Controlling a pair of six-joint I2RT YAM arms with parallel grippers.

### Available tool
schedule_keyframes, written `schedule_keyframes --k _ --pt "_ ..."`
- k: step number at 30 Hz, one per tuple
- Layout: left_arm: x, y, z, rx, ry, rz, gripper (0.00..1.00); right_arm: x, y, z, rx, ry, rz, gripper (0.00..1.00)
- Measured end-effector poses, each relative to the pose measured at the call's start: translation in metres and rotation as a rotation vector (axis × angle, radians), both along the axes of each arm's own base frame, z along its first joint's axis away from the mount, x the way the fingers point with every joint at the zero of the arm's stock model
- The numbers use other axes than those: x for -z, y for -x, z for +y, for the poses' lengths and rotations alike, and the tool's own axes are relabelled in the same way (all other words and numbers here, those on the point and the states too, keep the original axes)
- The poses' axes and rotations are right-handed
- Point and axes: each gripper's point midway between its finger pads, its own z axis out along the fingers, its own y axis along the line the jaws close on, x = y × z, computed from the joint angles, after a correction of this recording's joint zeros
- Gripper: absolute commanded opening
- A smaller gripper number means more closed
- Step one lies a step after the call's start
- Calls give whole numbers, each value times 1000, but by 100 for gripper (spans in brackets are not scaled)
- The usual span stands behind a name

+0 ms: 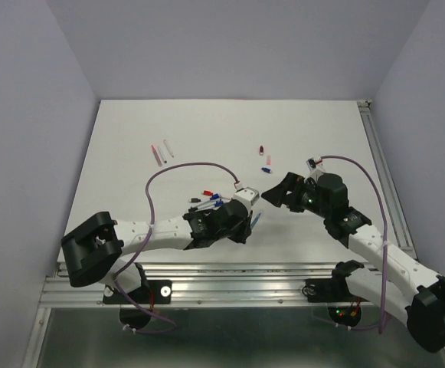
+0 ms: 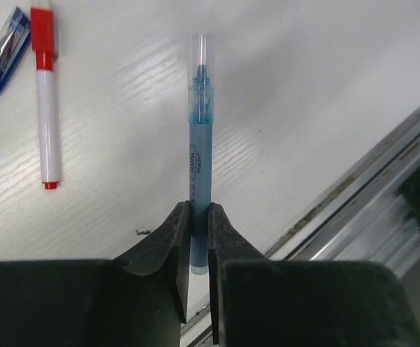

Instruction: Open the pen caps

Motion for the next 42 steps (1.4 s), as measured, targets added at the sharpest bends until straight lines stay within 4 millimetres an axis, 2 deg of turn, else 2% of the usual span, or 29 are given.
schedule_keyframes --k 2,4,8,13,14,16,20,24,29,34,40,41,42 --pt "-23 -1 -9 9 89 -24 0 -6 3 7 -33 -40 1 99" --pt "-36 -1 -14 12 140 -38 0 -10 3 17 -68 -85 4 98" --pt "-58 -1 -26 22 235 -51 0 -2 4 30 -97 -113 43 91" --pt "-62 -2 -28 9 257 -44 0 0 7 37 -109 -125 66 71" --pt "-62 -2 -28 2 260 -41 0 0 7 37 -107 -128 69 62" --pt "-62 -3 -28 -12 264 -38 0 0 6 37 -103 -130 71 56" --pt "-63 -4 -28 -36 274 -31 0 1 4 36 -84 -130 77 54" --pt "-64 -6 -27 -61 280 -30 0 2 3 35 -75 -126 80 39" --pt "-69 -10 -26 -97 295 -36 0 -1 3 33 -64 -130 73 35" --pt "-76 -15 -26 -130 308 -46 0 -2 3 33 -66 -131 70 36" --pt "-83 -18 -27 -138 321 -57 0 -4 3 34 -67 -137 66 14" --pt "-83 -17 -27 -136 319 -56 5 -6 3 34 -66 -141 63 11" --pt "-83 -17 -27 -134 319 -56 20 -7 3 34 -66 -143 59 10"
